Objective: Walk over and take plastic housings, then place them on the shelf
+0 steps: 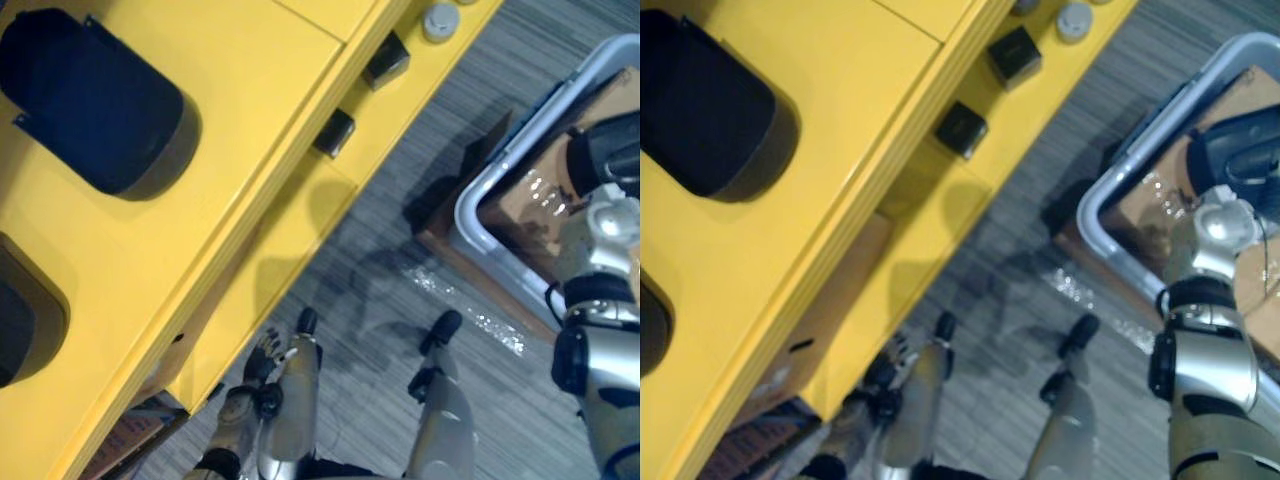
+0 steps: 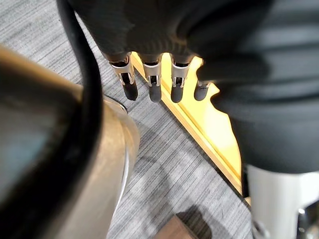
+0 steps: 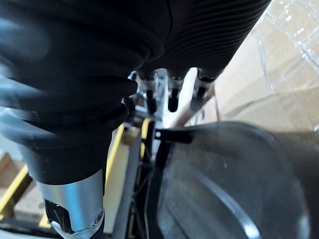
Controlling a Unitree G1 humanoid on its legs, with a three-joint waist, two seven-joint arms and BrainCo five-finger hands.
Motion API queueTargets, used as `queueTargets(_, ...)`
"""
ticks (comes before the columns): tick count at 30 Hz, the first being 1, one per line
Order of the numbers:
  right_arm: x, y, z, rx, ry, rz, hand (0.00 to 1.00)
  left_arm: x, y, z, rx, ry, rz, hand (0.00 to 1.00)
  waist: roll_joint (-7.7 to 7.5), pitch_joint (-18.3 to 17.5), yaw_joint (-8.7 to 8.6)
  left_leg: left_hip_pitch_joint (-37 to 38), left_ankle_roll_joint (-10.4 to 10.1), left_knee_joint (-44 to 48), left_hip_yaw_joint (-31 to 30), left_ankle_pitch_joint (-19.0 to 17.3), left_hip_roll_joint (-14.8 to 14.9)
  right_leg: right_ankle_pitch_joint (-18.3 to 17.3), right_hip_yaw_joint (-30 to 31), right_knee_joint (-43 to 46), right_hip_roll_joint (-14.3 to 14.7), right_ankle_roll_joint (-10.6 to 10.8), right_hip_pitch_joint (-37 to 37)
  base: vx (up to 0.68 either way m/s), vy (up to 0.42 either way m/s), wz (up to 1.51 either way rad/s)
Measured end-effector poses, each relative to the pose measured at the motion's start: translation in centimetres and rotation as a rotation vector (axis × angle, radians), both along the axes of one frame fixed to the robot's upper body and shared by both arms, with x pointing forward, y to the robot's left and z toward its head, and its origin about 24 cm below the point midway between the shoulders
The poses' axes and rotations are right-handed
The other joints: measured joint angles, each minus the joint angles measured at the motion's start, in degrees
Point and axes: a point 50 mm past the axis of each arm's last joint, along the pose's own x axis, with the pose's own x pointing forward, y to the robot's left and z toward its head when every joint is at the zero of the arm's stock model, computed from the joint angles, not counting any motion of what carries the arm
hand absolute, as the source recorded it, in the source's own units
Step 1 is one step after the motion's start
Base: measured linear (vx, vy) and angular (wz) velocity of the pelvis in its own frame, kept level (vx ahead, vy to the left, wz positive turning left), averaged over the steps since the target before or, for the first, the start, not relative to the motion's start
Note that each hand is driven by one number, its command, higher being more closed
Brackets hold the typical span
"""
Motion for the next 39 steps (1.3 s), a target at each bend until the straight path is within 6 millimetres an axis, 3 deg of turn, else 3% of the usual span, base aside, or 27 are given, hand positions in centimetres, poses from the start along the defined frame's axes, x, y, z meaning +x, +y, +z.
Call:
queueTargets(6, 0.0, 0.0, 0.0, 0.014, -0.006, 0.003, 0.00, 0.2, 0.0, 0.1, -0.001, -0.005, 0.000, 0.00, -0.21, 0.1, 0.15, -0.3, 0.0, -0.1, 0.0, 0.2, -0.1, 0.0, 0.1, 0.3, -0.2, 0.0, -0.6, 0.00, 0.001, 0.01)
queueTargets(9, 0.3, -0.3, -1.3, 0.091, 0.028, 0.058, 0.00, 0.2, 0.0, 0.1, -0.015, -0.005, 0.007, 0.00, -0.24, 0.1, 0.25, -0.4, 0.1, -0.4, -0.1, 0.5, -0.3, -0.1, -0.1, 0.4, -0.5, 0.1, -0.6, -0.01, 0.004, 0.07)
queueTargets(11, -0.1, -1.8, -0.5, 0.122, 0.064, 0.090, 0.00, 0.1, 0.1, 0.1, -0.032, -0.004, 0.020, 0.00, -0.33, 0.2, 0.10, -1.0, 0.1, -0.4, -0.9, 0.7, -0.6, -0.6, -1.2, 0.9, -0.9, 0.3, -0.7, -0.01, -0.003, 0.20)
queueTargets(13, -0.2, -1.4, -0.5, 0.121, 0.131, -0.010, 0.00, 0.1, 0.3, 0.1, -0.056, -0.004, 0.042, 0.00, -0.68, 0.3, 0.30, -1.2, -0.1, -0.7, -1.2, 0.9, -0.6, -1.1, -1.3, 1.9, -1.1, 0.3, -1.3, 0.02, -0.007, 0.10)
queueTargets(17, -0.7, -1.3, 0.5, 0.065, 0.097, -0.118, 0.00, 0.1, 0.3, 0.0, -0.059, -0.002, 0.037, 0.00, -0.79, 0.3, 0.02, -0.9, -0.1, -0.9, -0.9, 1.0, -0.5, -1.1, -1.1, 1.9, -1.0, 0.2, -1.4, 0.03, -0.006, -0.04)
queueTargets(20, -1.1, -1.3, 2.1, 0.040, 0.016, -0.152, 0.00, 0.0, 0.8, 0.0, -0.074, 0.002, 0.054, 0.00, -1.87, 0.4, -0.65, -0.4, -0.1, -0.8, -0.2, 0.9, 0.2, -1.1, -0.9, 1.8, -0.5, 0.2, -1.3, 0.00, -0.020, -0.09)
queueTargets(22, -2.1, -1.4, 3.3, -0.049, -0.066, -0.193, 0.00, -0.3, 2.2, -0.2, -0.078, 0.025, 0.109, 0.00, -4.13, 0.5, -1.94, 0.9, -0.3, -0.7, 0.3, 0.8, 1.5, -1.0, -0.9, 0.8, 0.9, 0.1, 0.5, 0.01, -0.042, -0.13)
queueTargets(24, -2.7, -1.8, 3.1, -0.052, -0.101, -0.215, 0.00, -0.4, 3.4, -0.2, -0.065, 0.029, 0.137, 0.00, -6.21, 0.4, -2.77, 1.8, -0.6, -0.6, 0.4, 0.5, 2.3, -1.2, -0.8, 0.6, 1.7, -0.1, 1.5, 0.01, -0.036, -0.12)
queueTargets(26, -3.5, -2.6, 2.2, -0.022, -0.099, -0.250, 0.00, -0.5, 4.0, -0.2, -0.047, 0.037, 0.144, 0.00, -7.36, -0.1, -3.11, 2.1, -0.8, 0.2, 0.5, -0.3, 2.9, -1.0, -0.8, 0.1, 2.4, -0.3, 2.4, -0.03, -0.012, -0.10)
queueTargets(39, -3.4, -3.7, -2.5, 0.194, -0.066, -0.112, 0.00, -0.7, 4.1, -0.5, -0.047, 0.053, 0.151, 0.00, -7.48, -0.2, -2.76, 3.0, -0.6, 1.3, 1.7, -0.8, 3.0, -0.4, 0.2, -0.5, 2.5, -0.3, 3.3, -0.02, 0.006, -0.04)
